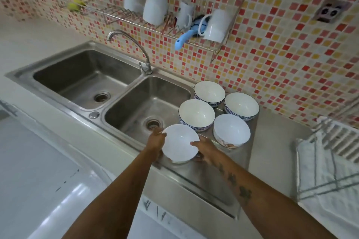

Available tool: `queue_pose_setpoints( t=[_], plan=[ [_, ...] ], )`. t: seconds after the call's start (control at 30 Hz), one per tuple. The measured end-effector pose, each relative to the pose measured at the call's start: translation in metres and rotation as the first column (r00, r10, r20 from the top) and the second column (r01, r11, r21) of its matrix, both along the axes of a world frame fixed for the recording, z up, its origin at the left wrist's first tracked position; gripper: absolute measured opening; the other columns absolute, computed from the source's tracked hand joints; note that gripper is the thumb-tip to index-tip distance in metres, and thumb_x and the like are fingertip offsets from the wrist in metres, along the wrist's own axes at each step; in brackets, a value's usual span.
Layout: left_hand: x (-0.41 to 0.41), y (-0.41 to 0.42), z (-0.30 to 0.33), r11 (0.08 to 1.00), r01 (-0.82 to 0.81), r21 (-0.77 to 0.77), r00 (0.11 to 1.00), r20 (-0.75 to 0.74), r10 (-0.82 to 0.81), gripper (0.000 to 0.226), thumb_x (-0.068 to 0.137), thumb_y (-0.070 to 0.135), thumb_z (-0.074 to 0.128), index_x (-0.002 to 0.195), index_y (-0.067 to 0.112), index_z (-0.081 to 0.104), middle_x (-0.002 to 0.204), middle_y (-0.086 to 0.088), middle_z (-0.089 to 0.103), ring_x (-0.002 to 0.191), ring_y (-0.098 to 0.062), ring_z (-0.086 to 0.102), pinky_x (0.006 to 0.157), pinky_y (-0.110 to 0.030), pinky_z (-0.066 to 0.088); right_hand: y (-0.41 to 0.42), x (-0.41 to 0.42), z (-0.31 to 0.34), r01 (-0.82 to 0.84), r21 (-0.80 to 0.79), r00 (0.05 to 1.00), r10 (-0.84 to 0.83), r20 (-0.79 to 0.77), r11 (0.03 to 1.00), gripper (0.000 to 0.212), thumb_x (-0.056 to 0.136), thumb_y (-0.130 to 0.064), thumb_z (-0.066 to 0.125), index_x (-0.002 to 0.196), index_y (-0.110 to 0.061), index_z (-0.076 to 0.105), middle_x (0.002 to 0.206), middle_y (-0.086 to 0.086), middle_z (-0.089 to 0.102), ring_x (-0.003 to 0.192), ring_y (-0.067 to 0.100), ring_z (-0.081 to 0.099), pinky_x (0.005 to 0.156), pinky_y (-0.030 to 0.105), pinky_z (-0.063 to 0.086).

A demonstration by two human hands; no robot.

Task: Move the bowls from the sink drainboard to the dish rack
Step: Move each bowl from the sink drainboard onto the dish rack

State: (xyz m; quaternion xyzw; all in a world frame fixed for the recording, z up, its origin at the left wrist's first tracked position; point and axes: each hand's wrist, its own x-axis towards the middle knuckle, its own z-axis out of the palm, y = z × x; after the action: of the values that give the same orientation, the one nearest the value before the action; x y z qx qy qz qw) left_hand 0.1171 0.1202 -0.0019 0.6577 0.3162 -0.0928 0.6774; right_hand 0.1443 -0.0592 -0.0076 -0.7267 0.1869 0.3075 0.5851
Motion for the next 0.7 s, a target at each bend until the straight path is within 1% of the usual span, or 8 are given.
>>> queue_pose_setpoints(
  t=[0.13, 0.23, 0.33, 0.47, 0.53, 0.6, 0.63, 0.7],
  plan=[
    [-0.004, -0.010, -0.005, 0.997, -0.059, -0.044, 0.997, 0.054, 0.061, 0.039, 0.097, 0.001, 0.042, 0.133, 0.011, 0.055, 0.130, -0.013, 0.057, 0.108, -0.030, 0.051, 0.098, -0.044, 0.046, -0.007, -0.001, -0.015, 0.065, 0.068, 0.998, -0.063, -0.025, 0.996, 0.032, 0.087, -0.012, 0.061, 0.118, -0.021, 0.058, 0.099, 0.006, 0.060, 0.066, 0.016, 0.051, 0.080, 0.047, 0.057],
    [-0.008, -0.014, -0.011, 0.991, -0.092, -0.095, 0.994, 0.053, 0.097, 0.037, 0.100, 0.006, 0.038, 0.132, 0.009, 0.056, 0.133, -0.019, 0.056, 0.110, -0.035, 0.051, 0.099, -0.051, 0.046, -0.008, -0.003, -0.019, 0.083, 0.100, 0.997, -0.082, -0.014, 0.992, 0.034, 0.088, -0.013, 0.061, 0.121, -0.020, 0.056, 0.110, 0.008, 0.059, 0.077, 0.019, 0.055, 0.072, 0.042, 0.058],
    [-0.010, -0.013, -0.015, 0.982, -0.136, -0.128, 0.989, 0.048, 0.143, 0.037, 0.102, 0.009, 0.037, 0.133, 0.012, 0.055, 0.137, -0.019, 0.055, 0.121, -0.042, 0.051, 0.104, -0.056, 0.044, -0.006, -0.004, -0.018, 0.094, 0.125, 0.996, -0.093, -0.015, 0.988, 0.034, 0.089, -0.013, 0.061, 0.122, -0.019, 0.056, 0.110, 0.011, 0.058, 0.066, 0.017, 0.050, 0.068, 0.039, 0.058],
    [-0.027, -0.008, 0.000, 0.940, -0.202, -0.274, 0.977, 0.017, 0.215, 0.034, 0.099, 0.016, 0.045, 0.131, 0.013, 0.055, 0.133, -0.019, 0.056, 0.119, -0.043, 0.053, 0.103, -0.060, 0.044, -0.002, -0.013, 0.000, 0.079, 0.147, 0.997, -0.078, -0.008, 0.986, 0.026, 0.090, -0.012, 0.060, 0.114, -0.018, 0.058, 0.113, 0.012, 0.060, 0.092, 0.028, 0.057, 0.066, 0.035, 0.055],
    [-0.038, -0.006, 0.023, 0.904, -0.173, -0.390, 0.975, 0.063, 0.213, 0.031, 0.098, 0.023, 0.049, 0.124, 0.009, 0.058, 0.127, -0.021, 0.063, 0.112, -0.045, 0.057, 0.091, -0.057, 0.053, 0.000, -0.018, 0.018, 0.053, 0.173, 0.998, -0.056, 0.013, 0.983, 0.027, 0.091, -0.012, 0.059, 0.117, -0.017, 0.059, 0.113, 0.012, 0.061, 0.096, 0.029, 0.058, 0.064, 0.033, 0.054],
    [-0.042, -0.004, 0.060, 0.888, -0.127, -0.442, 0.961, 0.167, 0.221, 0.024, 0.094, 0.027, 0.051, 0.101, 0.010, 0.066, 0.097, -0.012, 0.076, 0.093, -0.040, 0.062, 0.066, -0.046, 0.062, 0.002, -0.020, 0.045, 0.024, 0.211, 0.996, -0.041, 0.076, 0.977, 0.034, 0.091, -0.013, 0.059, 0.125, -0.015, 0.057, 0.115, 0.012, 0.063, 0.091, 0.028, 0.062, 0.062, 0.032, 0.054],
    [-0.042, -0.005, 0.082, 0.864, -0.114, -0.490, 0.949, 0.203, 0.241, 0.025, 0.090, 0.033, 0.054, 0.093, 0.013, 0.069, 0.087, -0.009, 0.077, 0.090, -0.038, 0.061, 0.064, -0.045, 0.062, 0.003, -0.019, 0.062, 0.018, 0.225, 0.990, -0.049, 0.130, 0.974, 0.036, 0.090, -0.013, 0.059, 0.126, -0.013, 0.057, 0.118, 0.013, 0.064, 0.091, 0.028, 0.063, 0.063, 0.033, 0.055],
    [-0.034, -0.007, 0.128, 0.813, -0.133, -0.566, 0.947, 0.168, 0.272, 0.033, 0.091, 0.045, 0.048, 0.101, 0.019, 0.065, 0.103, -0.012, 0.069, 0.101, -0.037, 0.056, 0.089, -0.054, 0.052, -0.002, -0.015, 0.104, 0.010, 0.249, 0.963, -0.077, 0.259, 0.969, 0.039, 0.088, -0.012, 0.061, 0.127, -0.011, 0.058, 0.127, 0.015, 0.062, 0.105, 0.031, 0.062, 0.069, 0.036, 0.058]
  ],
)
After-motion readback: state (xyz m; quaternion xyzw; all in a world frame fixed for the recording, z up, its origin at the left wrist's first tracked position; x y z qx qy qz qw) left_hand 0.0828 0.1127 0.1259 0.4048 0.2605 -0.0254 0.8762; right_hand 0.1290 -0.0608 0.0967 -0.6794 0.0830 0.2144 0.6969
